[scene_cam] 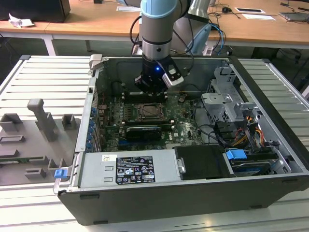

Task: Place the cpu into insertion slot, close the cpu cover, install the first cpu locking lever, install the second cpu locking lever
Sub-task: 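Install the first cpu locking lever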

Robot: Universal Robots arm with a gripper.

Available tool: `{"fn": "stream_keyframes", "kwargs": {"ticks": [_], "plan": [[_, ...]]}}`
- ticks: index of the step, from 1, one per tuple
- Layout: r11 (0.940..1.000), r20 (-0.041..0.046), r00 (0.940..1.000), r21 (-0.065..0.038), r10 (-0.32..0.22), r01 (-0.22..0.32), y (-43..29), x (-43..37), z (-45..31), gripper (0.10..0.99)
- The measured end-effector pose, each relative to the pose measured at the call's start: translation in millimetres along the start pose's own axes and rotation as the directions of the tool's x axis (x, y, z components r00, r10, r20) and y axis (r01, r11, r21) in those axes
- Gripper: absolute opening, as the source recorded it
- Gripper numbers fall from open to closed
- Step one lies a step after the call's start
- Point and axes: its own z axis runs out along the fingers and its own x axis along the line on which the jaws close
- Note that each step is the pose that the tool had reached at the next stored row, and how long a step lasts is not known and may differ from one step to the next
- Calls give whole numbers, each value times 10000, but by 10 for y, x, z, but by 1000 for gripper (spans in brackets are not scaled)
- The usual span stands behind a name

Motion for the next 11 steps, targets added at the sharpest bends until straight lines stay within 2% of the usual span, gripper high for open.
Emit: {"fn": "stream_keyframes", "kwargs": {"ticks": [11], "plan": [[10000, -1, 10000, 2, 0, 0, -16, 0, -7, 106]]}}
